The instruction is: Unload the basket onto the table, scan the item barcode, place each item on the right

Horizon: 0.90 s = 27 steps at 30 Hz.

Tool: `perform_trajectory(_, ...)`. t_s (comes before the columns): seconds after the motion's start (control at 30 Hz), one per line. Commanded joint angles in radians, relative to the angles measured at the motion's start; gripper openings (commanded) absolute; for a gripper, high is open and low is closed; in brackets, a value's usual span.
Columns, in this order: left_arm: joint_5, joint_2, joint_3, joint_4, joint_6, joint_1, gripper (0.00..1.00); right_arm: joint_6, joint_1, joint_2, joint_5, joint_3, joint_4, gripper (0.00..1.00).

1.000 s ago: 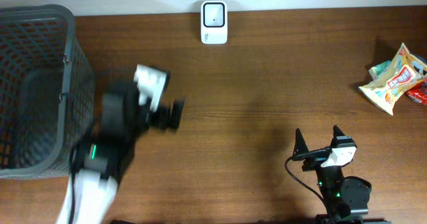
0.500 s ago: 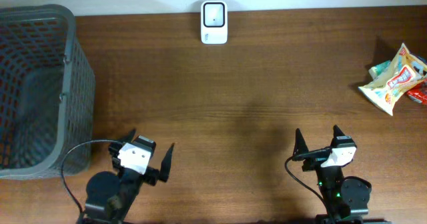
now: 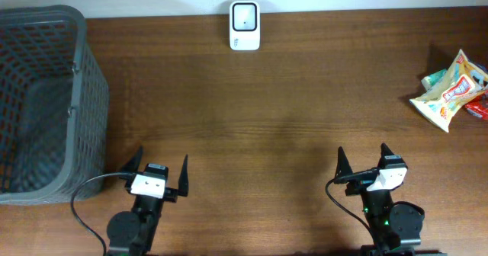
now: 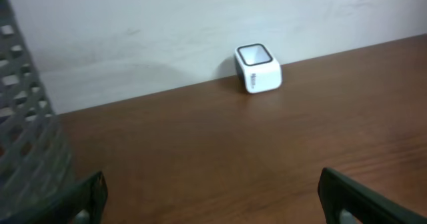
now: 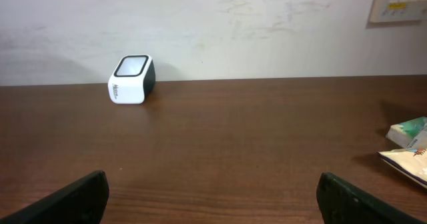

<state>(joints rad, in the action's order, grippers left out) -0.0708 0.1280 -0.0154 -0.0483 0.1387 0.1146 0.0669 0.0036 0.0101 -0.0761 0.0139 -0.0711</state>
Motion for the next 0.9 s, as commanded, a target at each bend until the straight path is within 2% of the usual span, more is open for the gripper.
perform_trajectory(0.0, 0.008, -0.06, 0.007, 0.062, 0.009, -0.047, 0.99, -0.007, 0.009, -0.006, -0.009, -0.008, -0.001, 0.98)
perform_trajectory(0.07, 0.008, -0.088, 0.007, 0.119, 0.009, -0.071, 0.99, -0.007, 0.009, -0.006, -0.009, -0.008, -0.001, 0.98)
perform_trajectory(0.33, 0.029, -0.123, 0.007, 0.129, -0.003, -0.131, 0.99, -0.007, 0.009, -0.006, -0.009, -0.008, -0.001, 0.98)
perform_trajectory(0.4, 0.095, -0.123, 0.007, 0.132, -0.156, -0.132, 0.99, -0.007, 0.009, -0.006, -0.009, -0.008, -0.001, 0.98)
perform_trajectory(0.43, 0.095, -0.123, 0.007, 0.132, -0.17, -0.132, 0.99, -0.007, 0.009, -0.006, -0.009, -0.008, -0.001, 0.98)
perform_trajectory(0.87, 0.087, -0.123, 0.007, 0.133, -0.18, -0.163, 0.99, -0.007, 0.009, -0.006, -0.009, -0.008, -0.001, 0.98)
